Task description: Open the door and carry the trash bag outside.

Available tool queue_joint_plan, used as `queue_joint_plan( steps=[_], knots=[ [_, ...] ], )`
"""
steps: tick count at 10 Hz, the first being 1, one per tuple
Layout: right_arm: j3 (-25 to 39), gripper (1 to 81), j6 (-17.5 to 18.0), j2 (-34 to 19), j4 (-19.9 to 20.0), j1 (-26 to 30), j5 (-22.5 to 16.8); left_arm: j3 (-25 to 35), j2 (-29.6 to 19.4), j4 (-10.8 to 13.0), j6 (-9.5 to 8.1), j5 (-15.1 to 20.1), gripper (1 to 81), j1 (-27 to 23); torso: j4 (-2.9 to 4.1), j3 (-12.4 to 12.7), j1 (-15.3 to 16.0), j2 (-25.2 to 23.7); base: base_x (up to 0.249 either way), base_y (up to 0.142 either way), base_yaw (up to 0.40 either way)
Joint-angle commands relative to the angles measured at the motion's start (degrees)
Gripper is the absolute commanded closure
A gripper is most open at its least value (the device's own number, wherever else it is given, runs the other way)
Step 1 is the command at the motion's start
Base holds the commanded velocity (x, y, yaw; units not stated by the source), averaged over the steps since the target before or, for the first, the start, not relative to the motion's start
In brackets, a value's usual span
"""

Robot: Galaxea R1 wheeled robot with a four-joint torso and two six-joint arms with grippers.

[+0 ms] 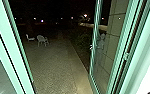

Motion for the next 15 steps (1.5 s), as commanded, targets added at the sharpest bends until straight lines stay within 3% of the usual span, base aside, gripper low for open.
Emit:
queue_joint_plan(
  steps=[1,10,15],
  knots=[
    [0.3,1.0,-0.2,0.0,-0.7,2.4,-1.9,0.2,0.0,0.4,0.0,2.9,81.1,-2.8,0.0,0.0,0.0,0.0,0.0,-0.124,0.0],
    [0.2,1.0,-0.2,0.1,-0.7,2.2,-1.9,0.2,0.2,0.5,0.01,2.9,81.1,-2.6,0.0,0.0,0.0,0.0,0.0,-0.117,0.0],
    [0.1,1.0,-0.2,0.1,-0.7,2.2,-1.9,0.2,0.2,0.5,0.09,2.9,81.1,-2.6,0.0,0.0,0.0,0.0,0.0,-0.015,0.0]
  ],
)
